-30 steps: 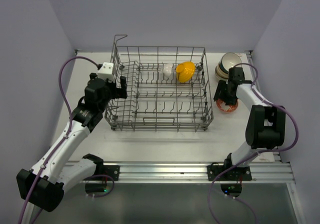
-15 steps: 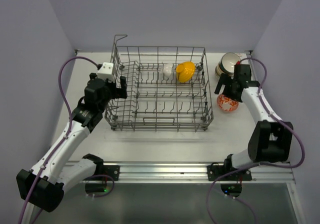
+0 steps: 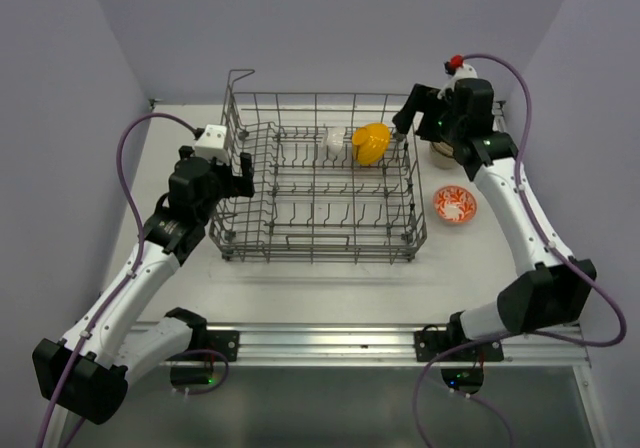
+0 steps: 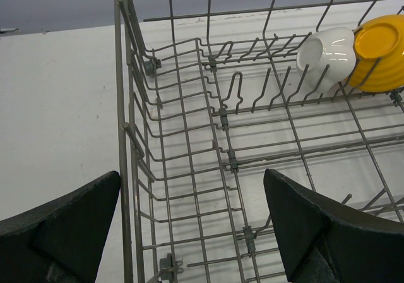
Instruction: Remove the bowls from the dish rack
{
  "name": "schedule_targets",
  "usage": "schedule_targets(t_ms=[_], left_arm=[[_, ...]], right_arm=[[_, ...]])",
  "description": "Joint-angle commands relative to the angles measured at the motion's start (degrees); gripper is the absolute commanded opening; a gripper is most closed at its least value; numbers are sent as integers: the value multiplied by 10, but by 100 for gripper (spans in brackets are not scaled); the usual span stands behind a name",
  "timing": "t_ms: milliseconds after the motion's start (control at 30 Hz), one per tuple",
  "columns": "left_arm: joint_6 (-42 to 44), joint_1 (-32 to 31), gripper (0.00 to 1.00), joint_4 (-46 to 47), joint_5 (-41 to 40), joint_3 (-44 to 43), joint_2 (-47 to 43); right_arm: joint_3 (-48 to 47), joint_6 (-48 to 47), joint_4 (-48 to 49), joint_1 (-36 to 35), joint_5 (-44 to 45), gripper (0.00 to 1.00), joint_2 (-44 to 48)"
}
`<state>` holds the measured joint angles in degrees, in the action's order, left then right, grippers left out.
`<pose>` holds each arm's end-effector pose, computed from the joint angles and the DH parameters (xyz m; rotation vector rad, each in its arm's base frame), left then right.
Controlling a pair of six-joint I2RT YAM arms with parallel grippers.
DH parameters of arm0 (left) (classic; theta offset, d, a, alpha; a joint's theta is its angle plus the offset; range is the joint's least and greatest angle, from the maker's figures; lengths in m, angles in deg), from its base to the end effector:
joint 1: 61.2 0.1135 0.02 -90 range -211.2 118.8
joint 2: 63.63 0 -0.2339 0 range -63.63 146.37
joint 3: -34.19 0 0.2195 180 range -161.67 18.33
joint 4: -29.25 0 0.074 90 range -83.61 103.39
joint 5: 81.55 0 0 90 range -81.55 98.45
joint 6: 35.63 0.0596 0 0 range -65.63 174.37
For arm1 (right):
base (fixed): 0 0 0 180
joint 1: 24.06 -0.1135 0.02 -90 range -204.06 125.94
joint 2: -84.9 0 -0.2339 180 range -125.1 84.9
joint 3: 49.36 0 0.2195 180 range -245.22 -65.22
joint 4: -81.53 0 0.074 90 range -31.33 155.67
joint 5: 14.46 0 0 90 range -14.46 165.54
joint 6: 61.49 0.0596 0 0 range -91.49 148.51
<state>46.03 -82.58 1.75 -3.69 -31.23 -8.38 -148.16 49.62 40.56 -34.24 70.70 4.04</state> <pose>0.2178 -0.0718 0.3050 0.0668 1.8682 -0.1600 0.3086 0.0605 0.3599 0.1346 1.9929 0.4375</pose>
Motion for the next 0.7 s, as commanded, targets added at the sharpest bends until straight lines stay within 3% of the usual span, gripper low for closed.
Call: schedule_targets(t_ms=[0,133,667], left_arm=[[3,0,100,12,13,-1,-5],[2,0,100,13,18,-1,-4],[-2,0,100,14,35,-1,2]], right_arm=[[-28,24,17,-10,-42,86,-75],[-46,34,42,-15,-58,98,-133],[-177,25,31,-16,-51,99,-322]])
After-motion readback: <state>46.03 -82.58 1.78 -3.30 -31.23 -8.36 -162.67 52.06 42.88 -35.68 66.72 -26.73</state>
